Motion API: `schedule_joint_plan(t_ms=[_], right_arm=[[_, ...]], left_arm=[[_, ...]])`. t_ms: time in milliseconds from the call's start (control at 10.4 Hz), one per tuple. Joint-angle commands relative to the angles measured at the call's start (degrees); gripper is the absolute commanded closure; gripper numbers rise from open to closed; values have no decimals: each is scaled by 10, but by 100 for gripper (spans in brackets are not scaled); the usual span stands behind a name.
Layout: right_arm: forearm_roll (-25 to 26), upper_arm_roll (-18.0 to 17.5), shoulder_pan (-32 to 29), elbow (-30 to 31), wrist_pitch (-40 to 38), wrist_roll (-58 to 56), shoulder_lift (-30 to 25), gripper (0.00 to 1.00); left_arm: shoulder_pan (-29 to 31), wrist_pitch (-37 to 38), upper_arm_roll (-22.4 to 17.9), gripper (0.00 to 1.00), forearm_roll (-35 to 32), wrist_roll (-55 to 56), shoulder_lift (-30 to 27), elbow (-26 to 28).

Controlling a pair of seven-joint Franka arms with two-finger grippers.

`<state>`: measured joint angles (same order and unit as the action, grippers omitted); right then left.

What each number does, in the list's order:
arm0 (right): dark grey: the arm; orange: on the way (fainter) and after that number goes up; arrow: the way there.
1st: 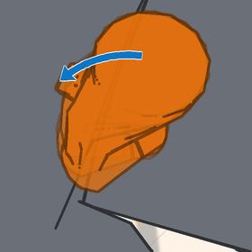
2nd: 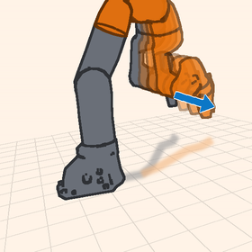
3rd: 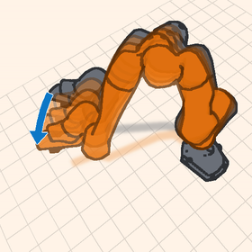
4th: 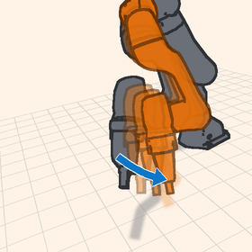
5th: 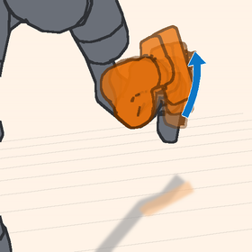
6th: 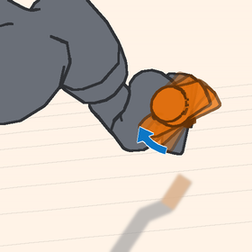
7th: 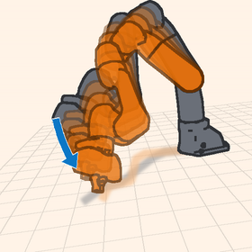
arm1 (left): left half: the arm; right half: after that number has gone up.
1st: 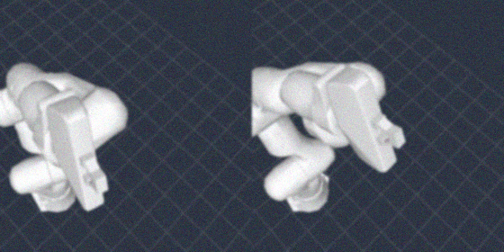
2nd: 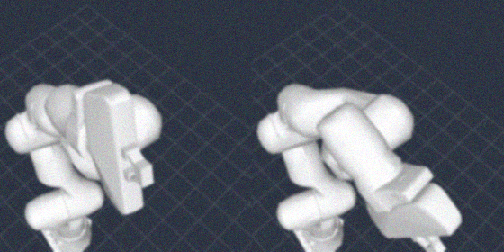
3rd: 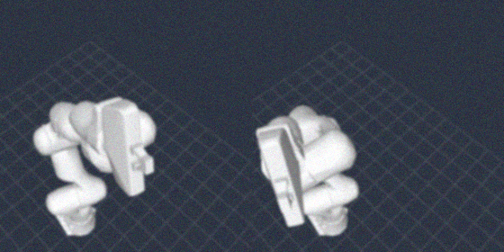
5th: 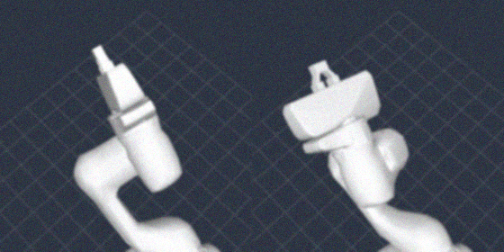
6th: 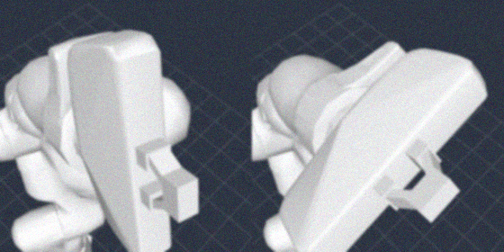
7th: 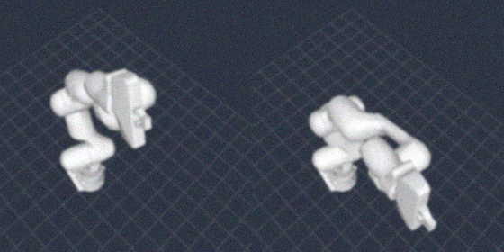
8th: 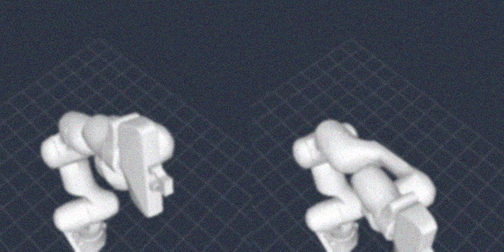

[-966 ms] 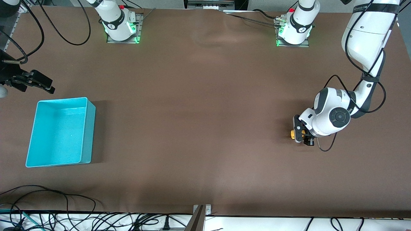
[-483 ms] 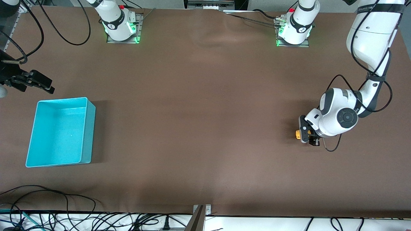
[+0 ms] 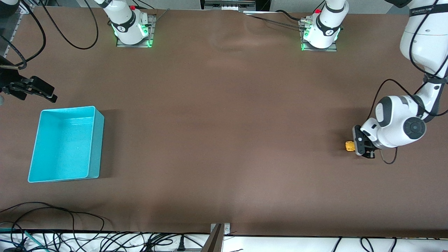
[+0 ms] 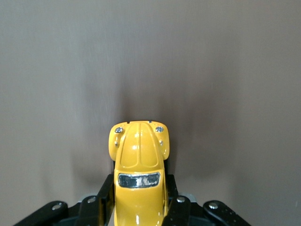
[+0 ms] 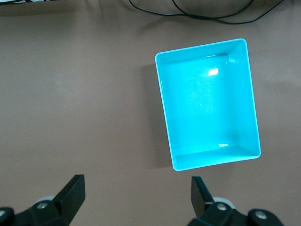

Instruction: Wind up and store yellow beetle car

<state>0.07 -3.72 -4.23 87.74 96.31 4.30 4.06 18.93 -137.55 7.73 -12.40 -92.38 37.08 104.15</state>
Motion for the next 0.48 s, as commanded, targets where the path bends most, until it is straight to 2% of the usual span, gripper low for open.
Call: schedule_joint_plan(t_ms=[0, 386], right_arm=[[0, 0, -2, -13, -5, 4, 3, 0], [0, 1, -2, -13, -5, 4, 4, 0]], left_arm=[[36, -6, -3, 90, -17, -59, 33, -31], [82, -7, -3, 90, -55, -69, 37, -45]])
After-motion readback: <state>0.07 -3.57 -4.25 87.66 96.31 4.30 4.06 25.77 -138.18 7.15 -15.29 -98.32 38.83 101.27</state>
